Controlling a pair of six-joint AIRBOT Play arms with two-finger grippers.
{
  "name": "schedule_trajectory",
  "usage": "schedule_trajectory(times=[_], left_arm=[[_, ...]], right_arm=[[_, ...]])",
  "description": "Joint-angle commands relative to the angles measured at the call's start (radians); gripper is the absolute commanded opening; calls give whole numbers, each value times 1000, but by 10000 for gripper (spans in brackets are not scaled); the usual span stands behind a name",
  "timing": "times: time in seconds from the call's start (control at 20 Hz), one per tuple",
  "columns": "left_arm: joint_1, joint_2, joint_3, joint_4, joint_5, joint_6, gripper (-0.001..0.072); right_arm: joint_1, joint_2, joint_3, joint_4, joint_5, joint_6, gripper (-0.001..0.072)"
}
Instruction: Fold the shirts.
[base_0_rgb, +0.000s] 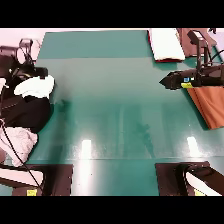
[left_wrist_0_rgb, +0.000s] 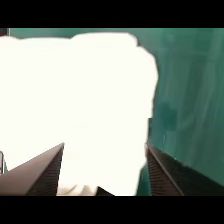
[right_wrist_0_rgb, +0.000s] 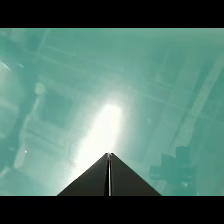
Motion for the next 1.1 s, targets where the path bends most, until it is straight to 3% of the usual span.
schedule_trajectory(times=[0.0,0.15,0.2,0.25,0.3,0.55,0.7,0.9,1.05], left_arm=[[54,-56,-55,7,36,-26,584],[54,-57,-52,-6,55,-26,582],[54,-57,-52,-8,54,-26,448],[54,-57,-52,-9,49,-26,206],[54,-56,-52,-10,41,-25,31],[53,118,27,-19,37,-25,24],[17,311,185,-64,10,57,24],[-170,504,340,-76,-31,126,23],[-380,534,367,-142,-73,169,23]], right_arm=[[1,0,-1,0,-1,0,16],[1,-1,-1,0,-18,1,16],[1,-1,-1,0,-21,1,16],[1,-1,-1,0,-21,1,16],[1,0,0,1,-21,1,16],[1,33,26,7,-69,1,16],[1,45,157,6,-89,1,16],[1,43,315,3,-109,0,16],[1,43,384,-3,-112,0,16]])
